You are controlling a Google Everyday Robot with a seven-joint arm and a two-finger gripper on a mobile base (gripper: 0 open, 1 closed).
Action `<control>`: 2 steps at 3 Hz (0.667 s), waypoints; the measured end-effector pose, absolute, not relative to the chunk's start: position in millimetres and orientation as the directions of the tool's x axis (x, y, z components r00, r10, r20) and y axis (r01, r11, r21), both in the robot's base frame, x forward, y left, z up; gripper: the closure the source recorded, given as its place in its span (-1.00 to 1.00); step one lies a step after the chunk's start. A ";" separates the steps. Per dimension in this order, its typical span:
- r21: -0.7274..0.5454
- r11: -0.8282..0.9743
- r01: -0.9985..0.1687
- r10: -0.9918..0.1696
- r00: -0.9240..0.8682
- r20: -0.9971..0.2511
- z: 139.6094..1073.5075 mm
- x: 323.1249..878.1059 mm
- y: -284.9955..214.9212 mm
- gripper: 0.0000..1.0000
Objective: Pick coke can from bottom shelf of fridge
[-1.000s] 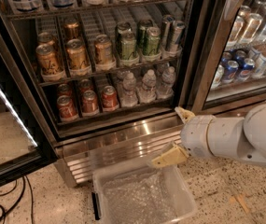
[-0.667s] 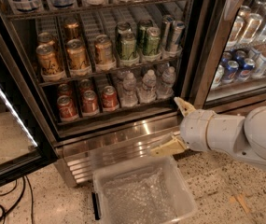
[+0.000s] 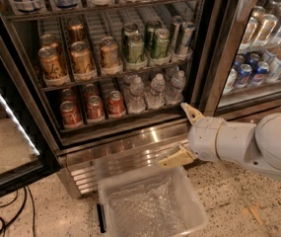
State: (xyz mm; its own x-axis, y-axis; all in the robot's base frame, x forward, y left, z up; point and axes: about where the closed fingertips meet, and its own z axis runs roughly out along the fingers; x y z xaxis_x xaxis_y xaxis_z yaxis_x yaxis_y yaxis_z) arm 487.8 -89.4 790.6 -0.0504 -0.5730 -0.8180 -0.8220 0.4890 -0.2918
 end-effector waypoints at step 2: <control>-0.263 0.605 -0.751 -0.447 -0.047 -0.893 752.6 474.5 -81.6 -1.00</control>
Offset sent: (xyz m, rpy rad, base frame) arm -0.0280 0.0990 -0.0393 0.3371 -0.2288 -0.0583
